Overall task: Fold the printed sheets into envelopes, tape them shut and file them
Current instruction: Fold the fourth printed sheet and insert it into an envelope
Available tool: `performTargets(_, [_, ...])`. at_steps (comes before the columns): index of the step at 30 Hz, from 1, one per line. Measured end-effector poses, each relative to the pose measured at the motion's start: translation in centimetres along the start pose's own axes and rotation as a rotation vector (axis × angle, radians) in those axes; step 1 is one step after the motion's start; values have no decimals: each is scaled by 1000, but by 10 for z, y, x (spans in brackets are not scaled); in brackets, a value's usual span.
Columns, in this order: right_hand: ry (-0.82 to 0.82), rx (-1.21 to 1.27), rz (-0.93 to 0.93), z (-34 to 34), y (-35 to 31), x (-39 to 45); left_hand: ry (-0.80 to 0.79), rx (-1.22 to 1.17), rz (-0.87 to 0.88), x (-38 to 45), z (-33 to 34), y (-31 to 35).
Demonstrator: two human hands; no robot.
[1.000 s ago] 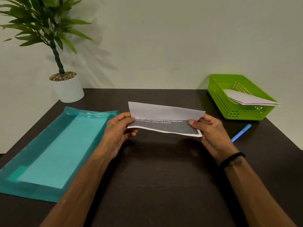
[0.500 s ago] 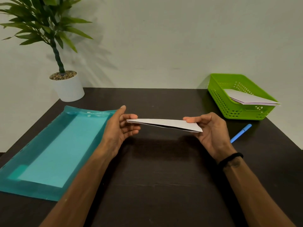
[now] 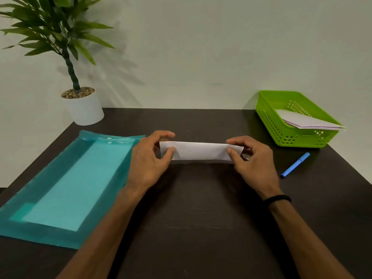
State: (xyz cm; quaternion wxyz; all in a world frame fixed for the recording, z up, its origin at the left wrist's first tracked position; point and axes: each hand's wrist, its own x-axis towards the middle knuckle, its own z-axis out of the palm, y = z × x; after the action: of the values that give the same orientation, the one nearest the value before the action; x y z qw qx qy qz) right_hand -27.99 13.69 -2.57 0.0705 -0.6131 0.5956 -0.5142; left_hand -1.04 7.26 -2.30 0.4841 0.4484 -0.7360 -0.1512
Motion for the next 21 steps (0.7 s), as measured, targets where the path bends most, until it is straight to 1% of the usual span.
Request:
performTargets(2, [25, -74, -112, 4, -1, -1, 19, 131, 184, -2, 4, -1])
performTargets(4, [17, -114, -165, 9, -4, -4, -7, 180, 267, -4, 8, -2])
performTargets(9, [-86, -149, -268, 24, -9, -12, -63, 268, 293, -11, 15, 1])
performTargets(11, [-122, -178, -314, 30, -11, -16, -76, 337, 340, -15, 18, 6])
performTargets(13, [-154, -210, -344, 35, -13, -19, -101, 357, 389, -19, 23, 12])
performTargets(16, [-164, -255, -379, 36, -17, -21, -134, 338, 426, -22, 25, 15])
performTargets(21, [-144, -272, -397, 36, -18, -21, -167, 334, 418, -23, 23, 17])
